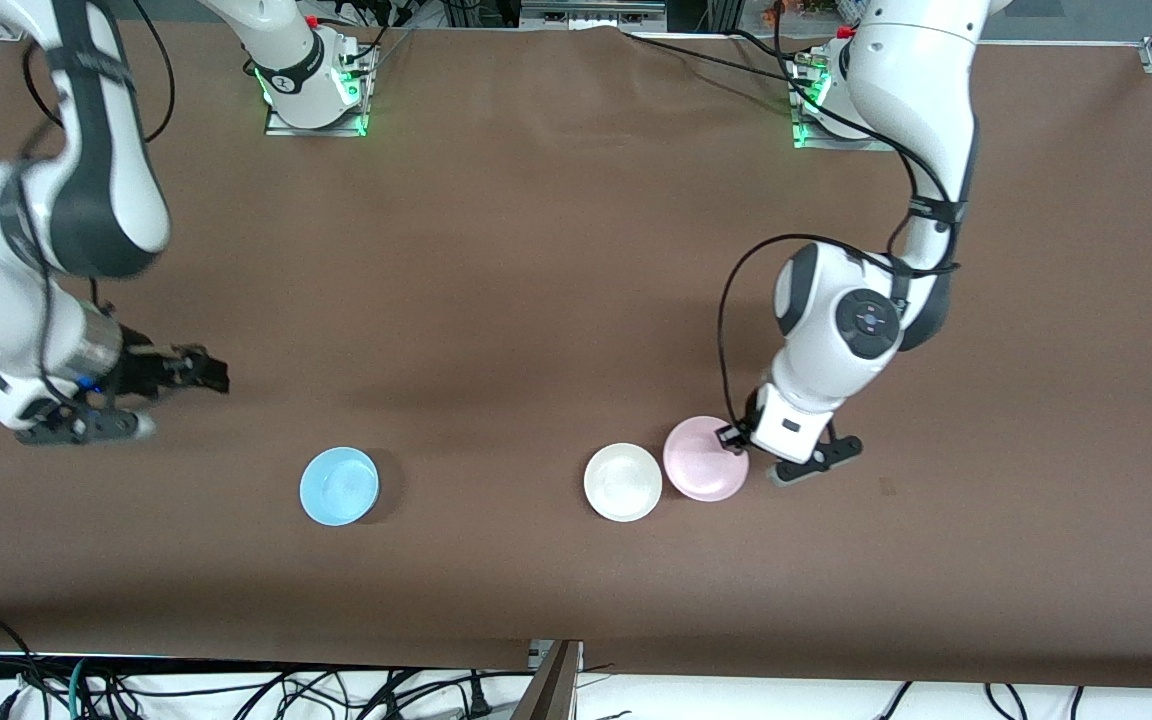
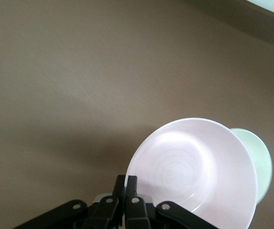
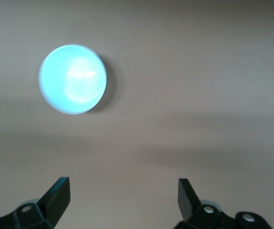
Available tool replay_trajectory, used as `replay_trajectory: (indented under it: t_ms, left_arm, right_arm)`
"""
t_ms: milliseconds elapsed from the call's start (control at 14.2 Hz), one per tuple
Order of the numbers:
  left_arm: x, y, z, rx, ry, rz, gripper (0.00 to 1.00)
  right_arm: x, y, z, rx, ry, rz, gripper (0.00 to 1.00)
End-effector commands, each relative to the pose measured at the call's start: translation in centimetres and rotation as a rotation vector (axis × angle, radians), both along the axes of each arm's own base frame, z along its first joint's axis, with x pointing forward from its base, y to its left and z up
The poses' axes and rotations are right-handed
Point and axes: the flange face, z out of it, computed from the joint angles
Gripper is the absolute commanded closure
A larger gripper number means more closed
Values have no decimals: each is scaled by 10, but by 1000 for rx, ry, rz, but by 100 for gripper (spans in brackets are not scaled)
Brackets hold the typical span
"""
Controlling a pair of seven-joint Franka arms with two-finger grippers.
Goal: Stack pink and blue bowls on white bowl
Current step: 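Carry the pink bowl onto the white bowl while the right gripper reaches the blue bowl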
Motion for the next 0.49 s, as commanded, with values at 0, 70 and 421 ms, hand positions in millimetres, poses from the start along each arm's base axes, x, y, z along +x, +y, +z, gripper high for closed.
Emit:
replay_trajectory:
  t_ms: [0, 70, 421]
  left_arm:
    - [0, -32, 4, -12, -9, 76, 100]
    - [-1, -48, 1, -17, -10, 91, 100]
    - [6, -87, -27, -23, -25, 168, 100]
  right_arm:
    - [22, 10, -66, 2, -38, 5, 0]
    - [27, 13, -89, -1, -54, -2, 0]
    - [37, 57, -165, 0, -148, -12, 1]
